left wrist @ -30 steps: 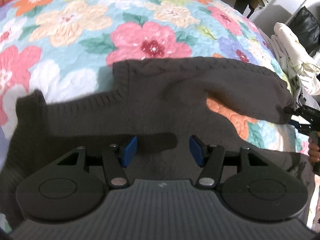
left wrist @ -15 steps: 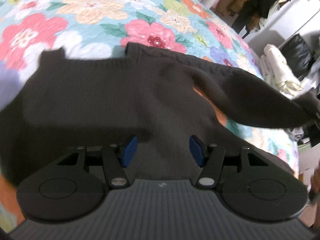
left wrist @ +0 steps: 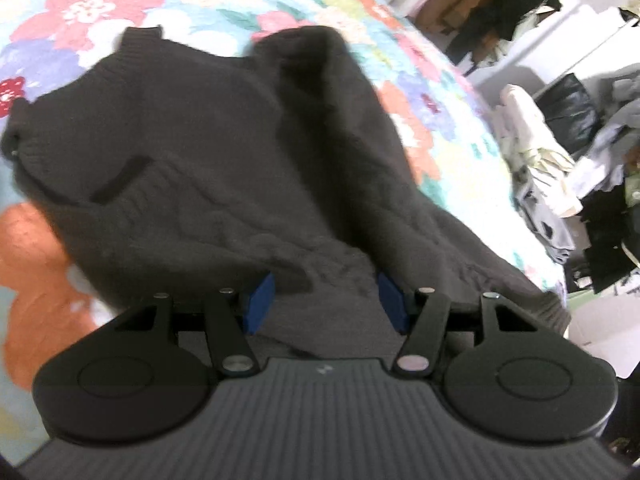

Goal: Fold clothes

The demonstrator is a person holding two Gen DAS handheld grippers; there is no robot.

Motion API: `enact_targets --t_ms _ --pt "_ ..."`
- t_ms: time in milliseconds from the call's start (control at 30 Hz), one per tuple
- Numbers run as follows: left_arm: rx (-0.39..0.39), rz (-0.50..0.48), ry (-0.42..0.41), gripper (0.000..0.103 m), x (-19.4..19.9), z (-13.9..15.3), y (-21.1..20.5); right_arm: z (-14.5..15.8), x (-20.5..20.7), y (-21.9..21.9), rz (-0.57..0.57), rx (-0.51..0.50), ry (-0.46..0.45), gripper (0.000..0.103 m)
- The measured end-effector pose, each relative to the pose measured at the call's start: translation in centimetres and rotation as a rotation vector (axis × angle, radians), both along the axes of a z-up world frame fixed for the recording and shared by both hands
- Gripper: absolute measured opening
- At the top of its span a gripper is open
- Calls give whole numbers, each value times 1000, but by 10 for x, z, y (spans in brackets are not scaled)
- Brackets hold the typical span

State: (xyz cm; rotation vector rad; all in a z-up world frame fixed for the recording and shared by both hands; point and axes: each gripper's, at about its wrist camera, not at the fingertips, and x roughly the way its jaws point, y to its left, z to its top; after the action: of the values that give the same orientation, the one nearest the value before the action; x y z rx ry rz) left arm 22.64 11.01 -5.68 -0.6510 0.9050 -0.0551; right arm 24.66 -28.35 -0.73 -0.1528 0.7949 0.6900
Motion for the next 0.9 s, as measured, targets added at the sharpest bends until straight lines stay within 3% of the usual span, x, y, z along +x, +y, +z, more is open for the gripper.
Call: enact_targets --t_ms 100,133,167,233,400,500,567,633,667,700,733,767,833,900 --pt "57 -16 -8 57 -3 -3 -7 2 3 -19 -103 67 44 31" --pt "69 -17 0 57 -2 -6 -8 0 5 -24 -141 91 75 39" --pt "72 -17 8 57 0 -9 -7 -2 7 -29 -180 115 105 52" --pt "53 -18 27 57 3 -16 -4 -9 13 -44 -269 201 165 61" --pt "57 -31 47 59 8 -20 -5 -37 34 -77 -509 454 274 65" --pt "54 -52 45 61 8 -22 -6 -55 52 -88 -604 634 381 66" --pt "48 -61 43 61 8 -22 -5 -59 58 -83 -607 683 413 67" --pt "31 -59 42 61 7 -23 -3 -56 60 -68 -600 638 396 67" --pt "22 -56 43 61 6 -23 -2 -52 58 -60 -607 576 355 61" --pt "16 -53 45 61 6 -23 -1 -46 57 -51 -611 493 303 52" --pt "14 -53 47 61 6 -22 -1 -40 55 -41 -615 410 250 23" --pt "16 -54 48 61 6 -22 0 -32 53 -31 -601 330 192 17" --pt "27 -55 50 61 6 -20 0 -8 46 -9 -528 191 43 15" --pt "23 -44 52 61 5 -20 1 30 32 15 -428 80 -162 13"
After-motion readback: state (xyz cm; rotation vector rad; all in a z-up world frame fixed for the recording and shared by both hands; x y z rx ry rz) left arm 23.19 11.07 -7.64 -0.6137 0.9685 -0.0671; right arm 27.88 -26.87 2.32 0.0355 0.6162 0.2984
